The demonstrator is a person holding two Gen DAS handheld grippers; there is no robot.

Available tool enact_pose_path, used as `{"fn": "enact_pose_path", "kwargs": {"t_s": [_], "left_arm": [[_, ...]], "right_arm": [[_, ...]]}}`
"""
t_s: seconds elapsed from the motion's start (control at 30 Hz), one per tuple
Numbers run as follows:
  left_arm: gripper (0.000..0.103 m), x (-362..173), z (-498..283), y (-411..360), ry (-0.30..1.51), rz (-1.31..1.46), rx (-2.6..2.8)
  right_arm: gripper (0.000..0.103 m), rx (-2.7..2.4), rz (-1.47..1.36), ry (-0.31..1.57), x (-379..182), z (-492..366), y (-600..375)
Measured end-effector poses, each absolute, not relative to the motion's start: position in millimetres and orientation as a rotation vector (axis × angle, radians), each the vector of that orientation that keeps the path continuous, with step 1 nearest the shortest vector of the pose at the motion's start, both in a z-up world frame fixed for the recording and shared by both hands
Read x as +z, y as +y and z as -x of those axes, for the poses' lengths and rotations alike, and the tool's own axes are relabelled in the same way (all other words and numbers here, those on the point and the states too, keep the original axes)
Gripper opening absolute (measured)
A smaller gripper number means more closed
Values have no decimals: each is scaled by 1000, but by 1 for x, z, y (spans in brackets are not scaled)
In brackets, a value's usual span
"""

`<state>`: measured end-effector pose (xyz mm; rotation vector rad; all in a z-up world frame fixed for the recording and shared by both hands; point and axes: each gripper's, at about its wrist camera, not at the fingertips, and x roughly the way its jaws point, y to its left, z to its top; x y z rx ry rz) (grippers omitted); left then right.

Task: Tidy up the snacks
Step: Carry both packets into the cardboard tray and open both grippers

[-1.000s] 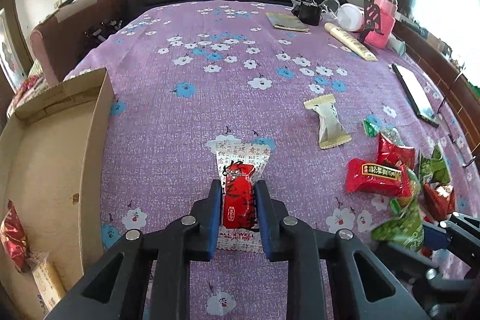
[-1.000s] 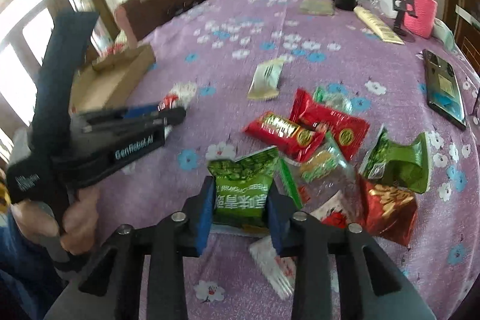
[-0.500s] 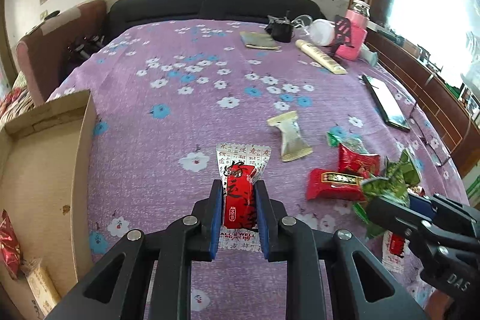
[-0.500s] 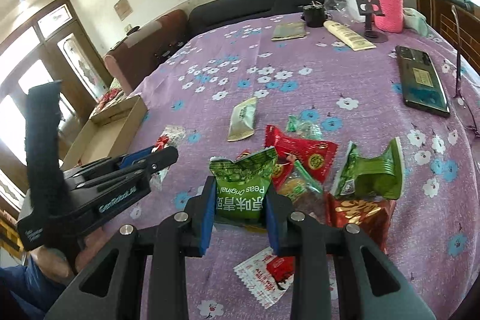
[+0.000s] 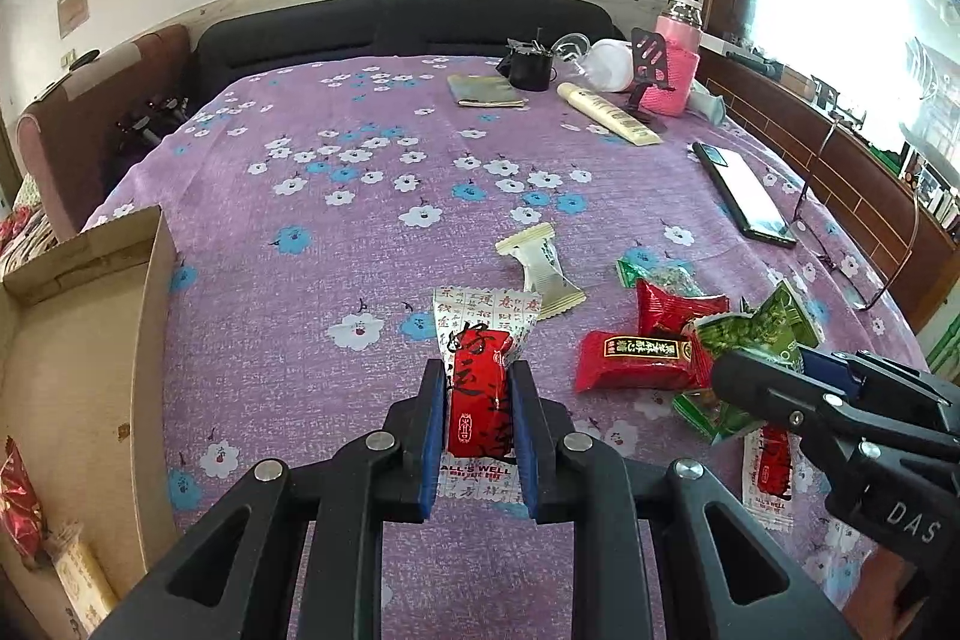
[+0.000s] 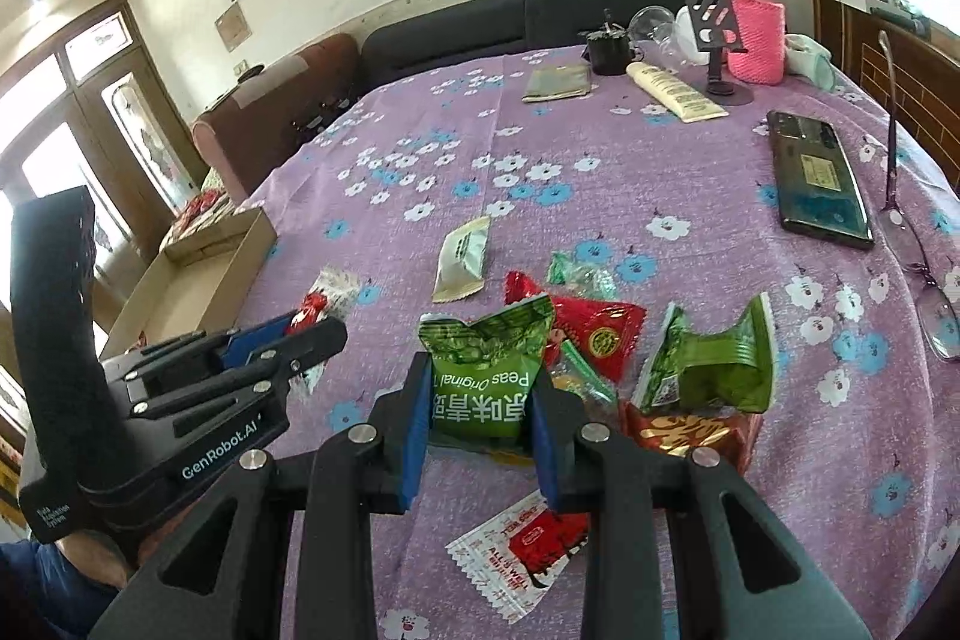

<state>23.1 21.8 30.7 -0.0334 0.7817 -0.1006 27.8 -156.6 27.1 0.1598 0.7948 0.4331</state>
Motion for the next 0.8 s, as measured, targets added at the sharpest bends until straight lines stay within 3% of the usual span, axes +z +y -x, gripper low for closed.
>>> {"fn": "enact_pose_path", "kwargs": {"t_s": [0.8], "left_arm": [[21,72,25,69,716,152,-79]], "right_arm": [[28,456,-108,792,23,-25,-142]]}}
